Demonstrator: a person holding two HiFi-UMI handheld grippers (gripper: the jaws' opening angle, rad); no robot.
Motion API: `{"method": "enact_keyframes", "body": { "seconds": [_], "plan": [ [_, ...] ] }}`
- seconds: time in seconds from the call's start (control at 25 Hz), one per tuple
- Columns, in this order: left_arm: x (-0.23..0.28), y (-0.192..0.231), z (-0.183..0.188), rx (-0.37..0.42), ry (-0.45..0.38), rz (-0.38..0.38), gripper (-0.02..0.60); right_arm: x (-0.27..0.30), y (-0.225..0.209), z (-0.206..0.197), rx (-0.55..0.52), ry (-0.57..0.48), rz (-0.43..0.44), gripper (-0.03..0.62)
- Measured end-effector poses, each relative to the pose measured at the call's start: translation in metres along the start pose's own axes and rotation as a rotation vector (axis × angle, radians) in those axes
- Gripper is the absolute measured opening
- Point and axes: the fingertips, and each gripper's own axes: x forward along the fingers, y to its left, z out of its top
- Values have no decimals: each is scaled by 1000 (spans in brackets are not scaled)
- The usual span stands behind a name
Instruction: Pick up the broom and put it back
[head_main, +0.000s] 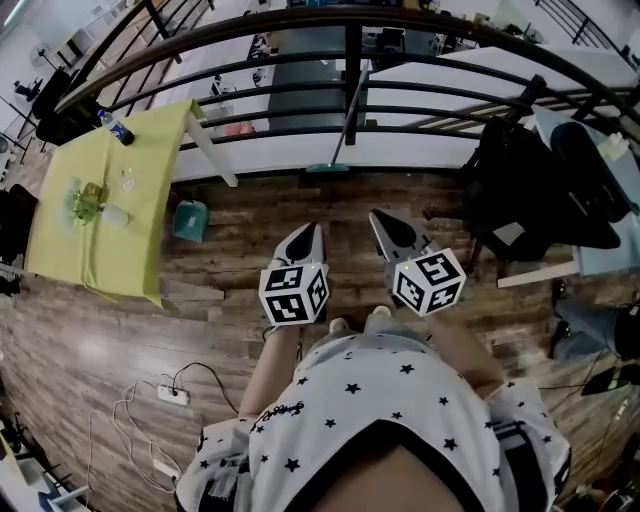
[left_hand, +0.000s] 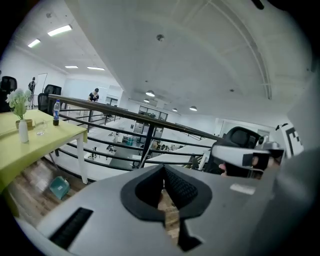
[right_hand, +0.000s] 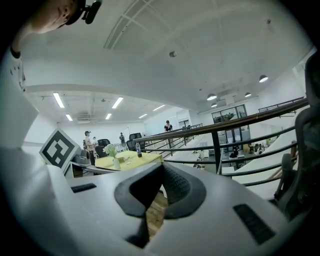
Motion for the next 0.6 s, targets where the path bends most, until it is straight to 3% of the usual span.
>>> {"method": "enact_keyframes", "body": {
  "seconds": [0.6],
  "plan": [
    [-8,14,-7,5,22,-28,12,7,36,-3,27,-39,40,-6]
  ]
}}
